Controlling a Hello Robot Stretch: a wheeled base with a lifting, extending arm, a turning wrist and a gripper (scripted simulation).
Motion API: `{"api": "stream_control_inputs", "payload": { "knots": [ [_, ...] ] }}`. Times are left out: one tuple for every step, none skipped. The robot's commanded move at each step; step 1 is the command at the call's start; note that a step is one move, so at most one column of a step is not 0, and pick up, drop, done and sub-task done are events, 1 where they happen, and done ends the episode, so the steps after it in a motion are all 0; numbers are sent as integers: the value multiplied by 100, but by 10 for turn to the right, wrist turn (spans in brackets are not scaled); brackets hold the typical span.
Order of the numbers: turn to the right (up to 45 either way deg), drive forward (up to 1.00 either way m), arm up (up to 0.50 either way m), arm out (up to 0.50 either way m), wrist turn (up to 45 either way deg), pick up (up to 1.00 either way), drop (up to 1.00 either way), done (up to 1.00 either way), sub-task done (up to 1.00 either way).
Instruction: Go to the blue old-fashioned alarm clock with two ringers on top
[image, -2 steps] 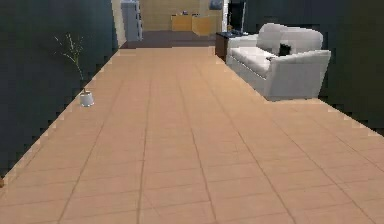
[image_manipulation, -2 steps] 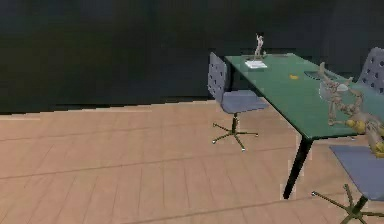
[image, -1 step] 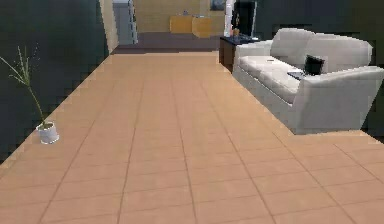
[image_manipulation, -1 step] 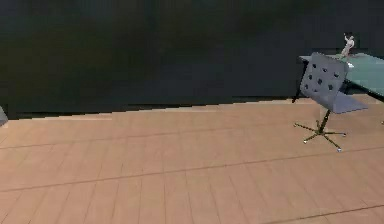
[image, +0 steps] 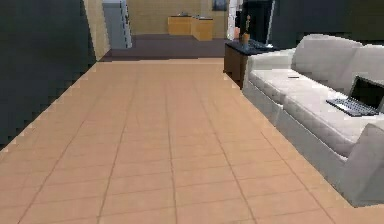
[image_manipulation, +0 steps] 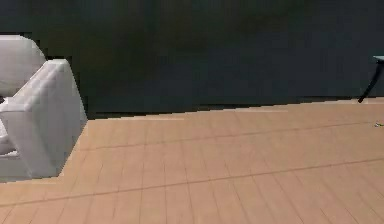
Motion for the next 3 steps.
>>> {"api": "stream_control_inputs", "payload": {
  "knots": [
    [0, 100, 0, 0, 0, 0, 0, 0, 0],
    [0, 100, 0, 0, 0, 0, 0, 0, 0],
    [0, 100, 0, 0, 0, 0, 0, 0, 0]
  ]
}}
